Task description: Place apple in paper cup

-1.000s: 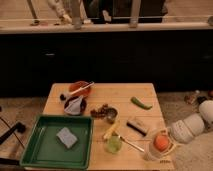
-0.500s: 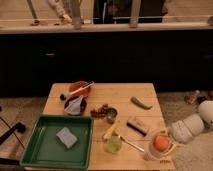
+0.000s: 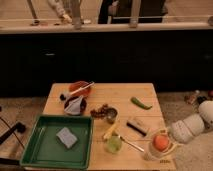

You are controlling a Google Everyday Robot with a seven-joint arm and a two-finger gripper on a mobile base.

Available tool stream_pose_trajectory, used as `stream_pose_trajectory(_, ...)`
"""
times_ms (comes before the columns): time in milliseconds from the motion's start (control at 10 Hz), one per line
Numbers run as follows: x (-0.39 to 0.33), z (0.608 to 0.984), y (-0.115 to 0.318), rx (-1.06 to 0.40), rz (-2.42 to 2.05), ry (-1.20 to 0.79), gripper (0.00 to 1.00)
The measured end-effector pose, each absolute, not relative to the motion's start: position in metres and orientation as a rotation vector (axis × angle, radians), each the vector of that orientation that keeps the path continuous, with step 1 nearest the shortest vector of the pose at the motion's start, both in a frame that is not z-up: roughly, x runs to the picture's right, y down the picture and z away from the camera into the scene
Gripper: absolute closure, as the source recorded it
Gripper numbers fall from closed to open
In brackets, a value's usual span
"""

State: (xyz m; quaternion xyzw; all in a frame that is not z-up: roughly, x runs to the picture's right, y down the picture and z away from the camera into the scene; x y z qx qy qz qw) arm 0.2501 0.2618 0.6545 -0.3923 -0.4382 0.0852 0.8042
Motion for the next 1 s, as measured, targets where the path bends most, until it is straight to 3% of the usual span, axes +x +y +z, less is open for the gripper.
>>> stream_pose_trajectory(1000,0.2496,0.6524,0.2582,-0.827,0.169,-0.957,0.20)
